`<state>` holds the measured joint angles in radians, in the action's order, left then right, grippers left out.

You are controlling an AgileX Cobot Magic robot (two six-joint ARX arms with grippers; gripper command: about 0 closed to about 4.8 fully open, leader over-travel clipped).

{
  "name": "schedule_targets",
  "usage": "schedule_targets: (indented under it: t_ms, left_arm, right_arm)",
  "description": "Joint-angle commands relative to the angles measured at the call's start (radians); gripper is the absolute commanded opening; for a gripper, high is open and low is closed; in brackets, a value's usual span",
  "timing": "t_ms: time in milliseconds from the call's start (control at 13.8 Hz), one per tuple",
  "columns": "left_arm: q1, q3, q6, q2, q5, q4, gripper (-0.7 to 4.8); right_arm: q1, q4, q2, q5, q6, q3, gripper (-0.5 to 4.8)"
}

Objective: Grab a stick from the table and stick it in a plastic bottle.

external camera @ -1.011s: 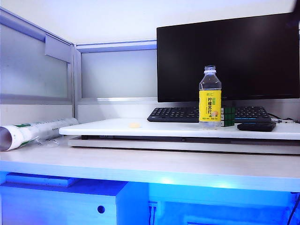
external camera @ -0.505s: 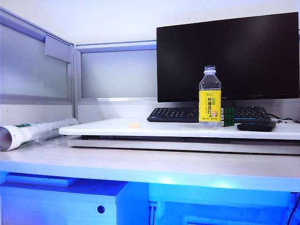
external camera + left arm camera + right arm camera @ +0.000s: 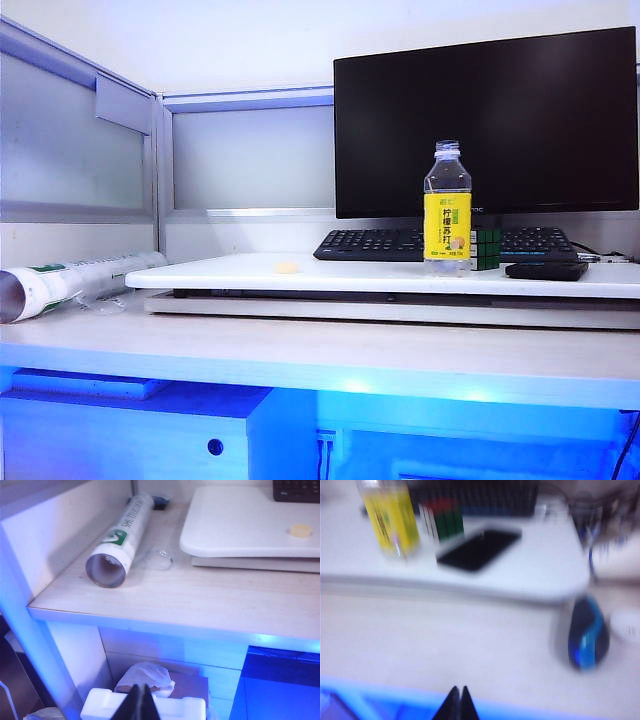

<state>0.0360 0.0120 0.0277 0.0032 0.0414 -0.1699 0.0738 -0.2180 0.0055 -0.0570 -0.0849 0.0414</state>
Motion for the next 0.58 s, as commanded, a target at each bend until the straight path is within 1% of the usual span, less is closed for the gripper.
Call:
schedule_targets:
  t_ms: [72,578]
  left_arm:
    - [0.001,0.000,-0.003,0.000,0.008,-0.009,-0.04]
    - [0.001,-0.001,-0.009,0.000,0.011,-0.009,-0.04]
  right_arm:
    - [0.002,-0.021,0.003,-0.001,0.000,0.000,-0.09]
    - [0.002,-0.010,0.003,-0.001,0.001,0.000,-0.09]
